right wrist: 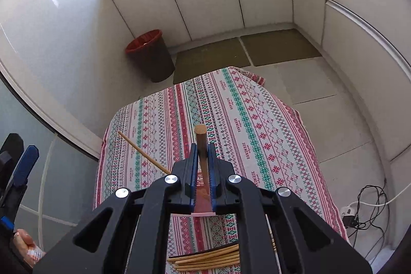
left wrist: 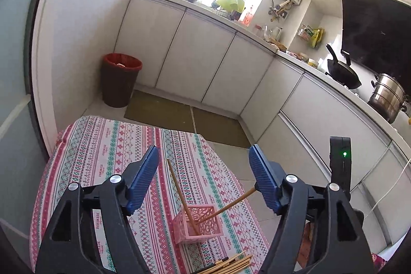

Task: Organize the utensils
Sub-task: 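Lower the left tool to the pile and grasp another chopstick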

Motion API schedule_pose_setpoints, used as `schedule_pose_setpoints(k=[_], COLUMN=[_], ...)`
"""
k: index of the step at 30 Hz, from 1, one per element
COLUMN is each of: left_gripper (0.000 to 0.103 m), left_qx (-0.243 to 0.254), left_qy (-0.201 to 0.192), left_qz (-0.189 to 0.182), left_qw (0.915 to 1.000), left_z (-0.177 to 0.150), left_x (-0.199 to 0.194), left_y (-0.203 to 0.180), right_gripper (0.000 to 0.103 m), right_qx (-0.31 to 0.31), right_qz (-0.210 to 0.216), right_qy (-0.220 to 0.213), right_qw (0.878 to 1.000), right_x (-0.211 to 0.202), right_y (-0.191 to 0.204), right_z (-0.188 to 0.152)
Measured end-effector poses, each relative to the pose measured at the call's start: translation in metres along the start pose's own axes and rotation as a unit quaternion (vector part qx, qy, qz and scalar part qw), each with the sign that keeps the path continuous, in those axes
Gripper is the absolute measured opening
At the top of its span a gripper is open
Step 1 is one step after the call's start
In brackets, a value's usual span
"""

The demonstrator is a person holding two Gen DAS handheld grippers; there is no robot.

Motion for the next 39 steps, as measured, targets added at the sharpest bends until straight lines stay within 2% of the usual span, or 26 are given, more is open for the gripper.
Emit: schedule_pose_setpoints(k=[3,5,6,8,10,12,14,15,16,18,20,22,25,27,28,29,31,34,37,39], left_gripper=[0.069,0.069,0.071,0.078,0.084,0.084,0.089,0.095,0.096,0.096,0.096,0.096,0.096,0.096,0.092,0.089,0.073,0.062,0.050,0.048], left_qx=[-0.006,-0.012,-0.014,-0.021,-0.023,-0.016,0.006,0.024,0.048,0.091,0.138,0.188,0.257,0.273,0.278,0.283,0.296,0.300,0.309,0.306], left_qy=[0.008,0.010,0.007,-0.001,-0.011,-0.017,-0.023,-0.023,-0.016,0.018,0.069,0.122,0.221,0.281,0.312,0.329,0.363,0.412,0.442,0.457], left_qz=[0.005,0.005,0.005,0.007,0.004,-0.011,-0.031,-0.041,-0.059,-0.094,-0.120,-0.129,-0.104,-0.094,-0.083,-0.076,-0.074,-0.065,-0.056,-0.057], left_qw=[0.9999,0.9999,0.9999,0.9998,0.9997,0.9997,0.9992,0.9986,0.9970,0.9912,0.9808,0.9660,0.9350,0.9151,0.9046,0.8978,0.8802,0.8579,0.8401,0.8332], left_z=[-0.004,-0.004,-0.005,-0.005,-0.004,-0.005,-0.008,-0.011,-0.017,-0.033,-0.057,-0.086,-0.136,-0.165,-0.179,-0.189,-0.208,-0.231,-0.250,-0.258], left_x=[0.000,-0.003,-0.005,-0.011,-0.019,-0.025,-0.032,-0.034,-0.033,-0.024,-0.007,0.014,0.054,0.081,0.097,0.107,0.130,0.163,0.183,0.196], left_y=[0.006,0.008,0.010,0.012,0.011,0.005,-0.007,-0.016,-0.030,-0.055,-0.085,-0.114,-0.147,-0.155,-0.158,-0.158,-0.164,-0.164,-0.165,-0.163], right_gripper=[0.015,0.031,0.034,0.050,0.059,0.067,0.083,0.087,0.092,0.092,0.093,0.093,0.093,0.093,0.093,0.093,0.093,0.093,0.093,0.093], right_qx=[0.003,0.007,0.010,0.022,0.042,0.067,0.102,0.118,0.135,0.165,0.197,0.234,0.285,0.308,0.313,0.316,0.313,0.310,0.312,0.313], right_qz=[0.000,-0.001,-0.001,0.001,0.002,0.009,0.021,0.022,0.023,0.022,0.007,-0.003,-0.015,-0.017,-0.020,-0.024,-0.025,-0.033,-0.031,-0.031], right_qy=[0.007,-0.008,-0.016,-0.035,-0.062,-0.087,-0.114,-0.124,-0.129,-0.124,-0.111,-0.094,-0.053,-0.039,-0.037,-0.034,-0.030,-0.024,-0.007,0.010], right_qw=[1.000,1.000,1.000,0.999,0.997,0.994,0.988,0.985,0.982,0.978,0.974,0.968,0.957,0.950,0.949,0.948,0.949,0.950,0.950,0.949], right_x=[0.001,-0.007,-0.012,-0.024,-0.041,-0.061,-0.083,-0.092,-0.100,-0.109,-0.109,-0.104,-0.089,-0.082,-0.081,-0.081,-0.081,-0.080,-0.074,-0.066], right_y=[0.004,0.004,0.004,0.000,-0.010,-0.026,-0.049,-0.062,-0.078,-0.112,-0.148,-0.182,-0.227,-0.247,-0.253,-0.258,-0.265,-0.271,-0.276,-0.276], right_z=[0.003,0.005,0.005,0.005,0.003,-0.002,-0.014,-0.021,-0.032,-0.056,-0.081,-0.101,-0.133,-0.146,-0.150,-0.153,-0.157,-0.157,-0.160,-0.163])
Point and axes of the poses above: each gripper's, at about its wrist camera, not at the fingertips, and x roughly the way its jaws point, y to its left, z to its top, the point moved 5 cm from there along x, roughly the way its jaws point, and after that the axes turned 9 degrees about x, right-handed, at the moved point
